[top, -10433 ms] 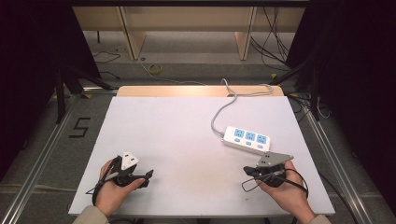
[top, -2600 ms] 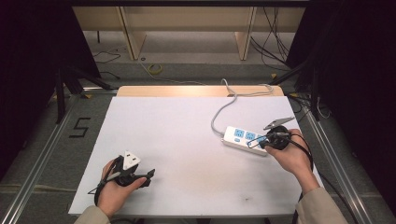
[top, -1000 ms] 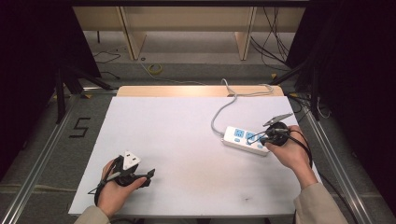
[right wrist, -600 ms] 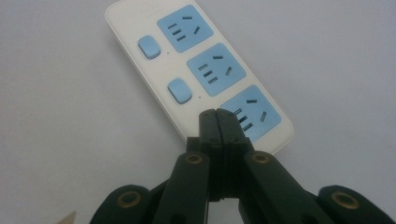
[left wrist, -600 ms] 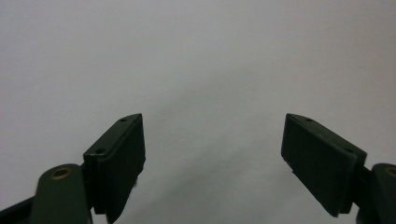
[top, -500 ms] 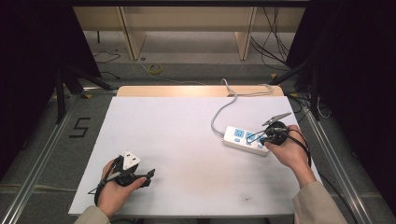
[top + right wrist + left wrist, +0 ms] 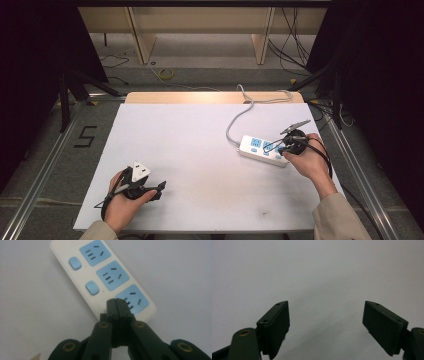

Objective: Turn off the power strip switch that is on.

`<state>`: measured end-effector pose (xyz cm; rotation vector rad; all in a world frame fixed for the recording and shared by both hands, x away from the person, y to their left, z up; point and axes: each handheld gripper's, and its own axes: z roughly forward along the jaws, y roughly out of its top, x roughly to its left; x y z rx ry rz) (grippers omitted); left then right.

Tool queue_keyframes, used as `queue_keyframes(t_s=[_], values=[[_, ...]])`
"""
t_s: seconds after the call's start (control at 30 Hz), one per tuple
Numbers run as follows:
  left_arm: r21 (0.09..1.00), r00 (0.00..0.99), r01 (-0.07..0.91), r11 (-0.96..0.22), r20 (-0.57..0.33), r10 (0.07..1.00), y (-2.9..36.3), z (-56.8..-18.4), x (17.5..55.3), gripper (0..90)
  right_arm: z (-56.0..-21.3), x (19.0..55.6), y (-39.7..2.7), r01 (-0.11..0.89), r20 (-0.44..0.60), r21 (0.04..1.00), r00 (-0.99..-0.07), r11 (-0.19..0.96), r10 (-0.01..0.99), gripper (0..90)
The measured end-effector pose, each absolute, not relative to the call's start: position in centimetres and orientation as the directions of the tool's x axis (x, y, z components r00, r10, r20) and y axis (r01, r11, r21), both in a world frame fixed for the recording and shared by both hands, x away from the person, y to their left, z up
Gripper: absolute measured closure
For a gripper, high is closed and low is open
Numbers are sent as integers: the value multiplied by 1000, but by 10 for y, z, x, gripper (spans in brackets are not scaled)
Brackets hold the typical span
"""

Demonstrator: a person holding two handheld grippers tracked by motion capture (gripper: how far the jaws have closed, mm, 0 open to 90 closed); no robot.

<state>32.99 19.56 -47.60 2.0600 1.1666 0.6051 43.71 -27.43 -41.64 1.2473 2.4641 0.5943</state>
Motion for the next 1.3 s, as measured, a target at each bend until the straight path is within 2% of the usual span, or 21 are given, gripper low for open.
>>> queue_keyframes(t_s=[1.3], values=[[749, 493, 551, -367, 62, 868, 196, -476, 330, 215, -425, 447, -273, 711, -76, 460, -565, 531, 822, 900]])
